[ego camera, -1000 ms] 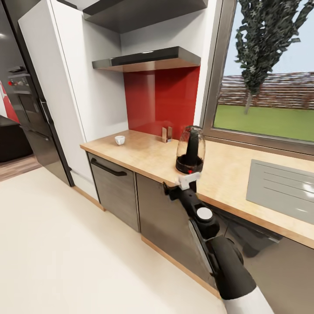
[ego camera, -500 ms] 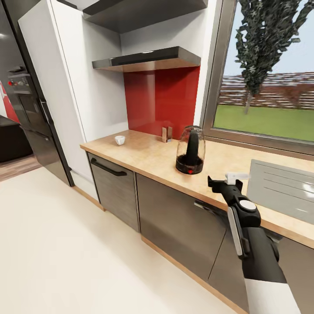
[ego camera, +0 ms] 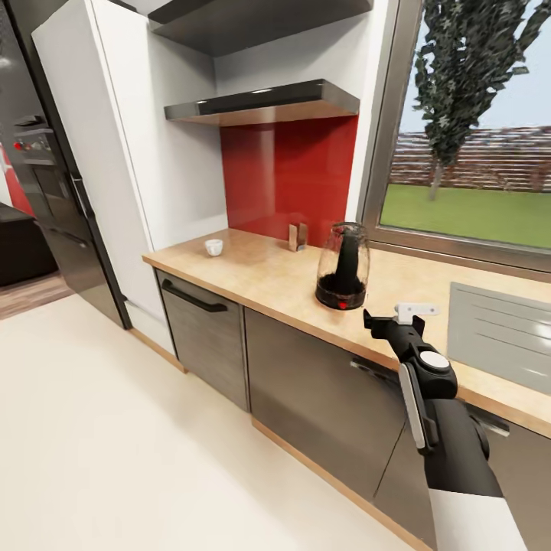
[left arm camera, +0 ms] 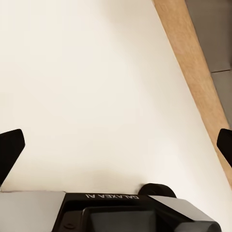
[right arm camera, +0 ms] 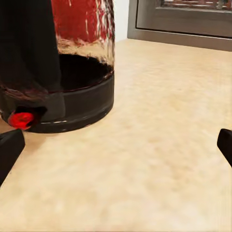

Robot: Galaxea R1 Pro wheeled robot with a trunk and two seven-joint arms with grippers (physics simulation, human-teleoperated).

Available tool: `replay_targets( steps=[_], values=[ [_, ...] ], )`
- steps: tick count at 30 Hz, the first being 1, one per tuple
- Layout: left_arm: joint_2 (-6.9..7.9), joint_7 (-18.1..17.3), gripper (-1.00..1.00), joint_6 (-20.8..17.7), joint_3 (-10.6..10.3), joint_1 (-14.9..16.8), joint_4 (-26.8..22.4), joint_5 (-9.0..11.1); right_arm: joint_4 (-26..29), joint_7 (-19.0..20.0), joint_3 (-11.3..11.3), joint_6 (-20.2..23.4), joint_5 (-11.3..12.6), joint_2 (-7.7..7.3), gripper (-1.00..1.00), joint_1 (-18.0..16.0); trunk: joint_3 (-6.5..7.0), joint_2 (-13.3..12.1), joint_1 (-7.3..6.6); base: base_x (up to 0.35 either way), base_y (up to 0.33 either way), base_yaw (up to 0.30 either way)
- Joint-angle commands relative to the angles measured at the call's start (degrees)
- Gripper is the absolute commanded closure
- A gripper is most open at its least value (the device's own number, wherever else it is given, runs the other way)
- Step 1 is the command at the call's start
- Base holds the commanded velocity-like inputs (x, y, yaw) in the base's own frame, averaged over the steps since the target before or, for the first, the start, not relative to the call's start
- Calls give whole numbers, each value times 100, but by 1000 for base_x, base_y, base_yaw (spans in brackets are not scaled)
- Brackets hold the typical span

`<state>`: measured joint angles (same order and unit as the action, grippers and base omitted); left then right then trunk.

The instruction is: Set up a coffee station on the kitchen countertop: keep the coffee maker on the countertop, move the bottle of coffee from the kitchen shelf to the counter next to the coffee maker, place a paper coffee filter on top of the coffee maker, put the saucer next to the coffee maker with the coffee cup on the saucer, and place the electric kettle next to the coffee maker.

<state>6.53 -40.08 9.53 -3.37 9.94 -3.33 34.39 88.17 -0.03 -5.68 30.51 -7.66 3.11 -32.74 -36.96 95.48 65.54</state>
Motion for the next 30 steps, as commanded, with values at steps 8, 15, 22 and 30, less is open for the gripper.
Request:
replay_targets(
  steps=[8, 15, 22, 30],
  values=[
    [6, -10, -100, 41, -26, 0, 8, 16, 7, 12, -3, 33, -50, 5, -100, -5, -6, 3, 0, 40, 198, 0],
    [7, -13, -100, 40, -24, 0, 8, 16, 7, 12, -3, 29, -46, 5, -100, -5, -6, 3, 0, 85, 83, 0],
    [7, -12, -100, 36, -24, 1, 2, 15, 7, 13, 7, 36, -44, 5, -100, -5, -6, 3, 0, 82, 60, 0],
    [7, -16, -100, 32, -24, 1, -1, 16, 15, 12, 86, 34, -43, 59, -100, -5, -6, 3, 0, 6, 4, 0]
  ],
)
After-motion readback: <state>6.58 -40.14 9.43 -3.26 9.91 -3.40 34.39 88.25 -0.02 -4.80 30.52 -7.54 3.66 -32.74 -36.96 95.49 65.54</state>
